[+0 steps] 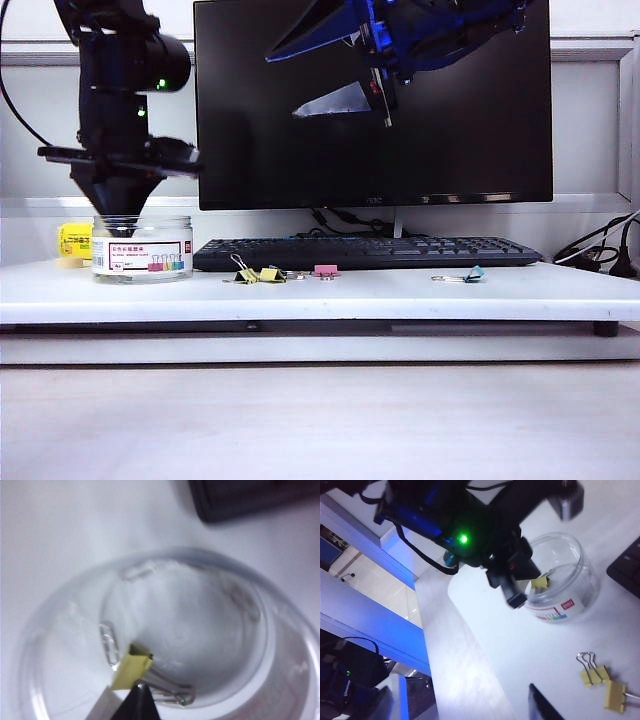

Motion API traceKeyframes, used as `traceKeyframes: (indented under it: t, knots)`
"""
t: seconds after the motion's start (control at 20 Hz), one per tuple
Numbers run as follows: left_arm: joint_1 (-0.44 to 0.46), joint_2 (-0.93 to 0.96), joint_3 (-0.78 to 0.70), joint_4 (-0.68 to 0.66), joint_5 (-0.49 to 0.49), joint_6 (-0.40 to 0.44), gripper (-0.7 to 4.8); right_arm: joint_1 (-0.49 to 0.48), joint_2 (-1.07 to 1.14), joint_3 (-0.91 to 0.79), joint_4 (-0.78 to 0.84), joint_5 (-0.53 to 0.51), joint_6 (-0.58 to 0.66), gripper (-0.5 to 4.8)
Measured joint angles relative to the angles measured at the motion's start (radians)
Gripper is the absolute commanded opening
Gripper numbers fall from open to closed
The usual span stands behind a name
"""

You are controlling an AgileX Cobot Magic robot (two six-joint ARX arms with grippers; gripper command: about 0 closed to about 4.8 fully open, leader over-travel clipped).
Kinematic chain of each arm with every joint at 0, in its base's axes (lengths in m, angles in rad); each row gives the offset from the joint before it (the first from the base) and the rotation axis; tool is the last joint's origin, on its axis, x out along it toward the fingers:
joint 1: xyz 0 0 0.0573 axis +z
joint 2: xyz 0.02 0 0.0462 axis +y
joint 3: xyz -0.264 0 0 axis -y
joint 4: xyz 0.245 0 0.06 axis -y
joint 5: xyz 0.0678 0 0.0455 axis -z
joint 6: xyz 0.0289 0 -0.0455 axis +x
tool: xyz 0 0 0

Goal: Take the clips out of the round transparent plastic box and place them on the table.

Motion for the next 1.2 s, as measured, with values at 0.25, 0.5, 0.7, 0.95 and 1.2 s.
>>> traceKeyframes:
  t: [0.25, 0.5, 0.7, 0.95, 1.2]
  knots:
    - [0.0, 0.004, 0.0, -0.024, -0.001, 0.203, -0.05, 0.0, 0.0, 0.0, -0.02, -0.024, 0.0, 3.46]
    - [0.0, 0.035, 0.001, -0.029, 0.0, 0.279, 0.7, 0.0, 0.0, 0.0, -0.04, -0.024, 0.0, 3.46]
    - [0.0, 0.061, 0.003, -0.043, -0.037, 0.282, 0.71, 0.0, 0.0, 0.0, -0.061, -0.024, 0.0, 3.46]
    - [0.0, 0.061, 0.092, -0.13, -0.044, 0.247, 0.72, 0.0, 0.0, 0.0, -0.064, -0.024, 0.001, 3.46]
    - [0.0, 0.059, 0.106, -0.245, -0.031, 0.146, 0.85, 0.0, 0.0, 0.0, -0.064, -0.024, 0.002, 3.46]
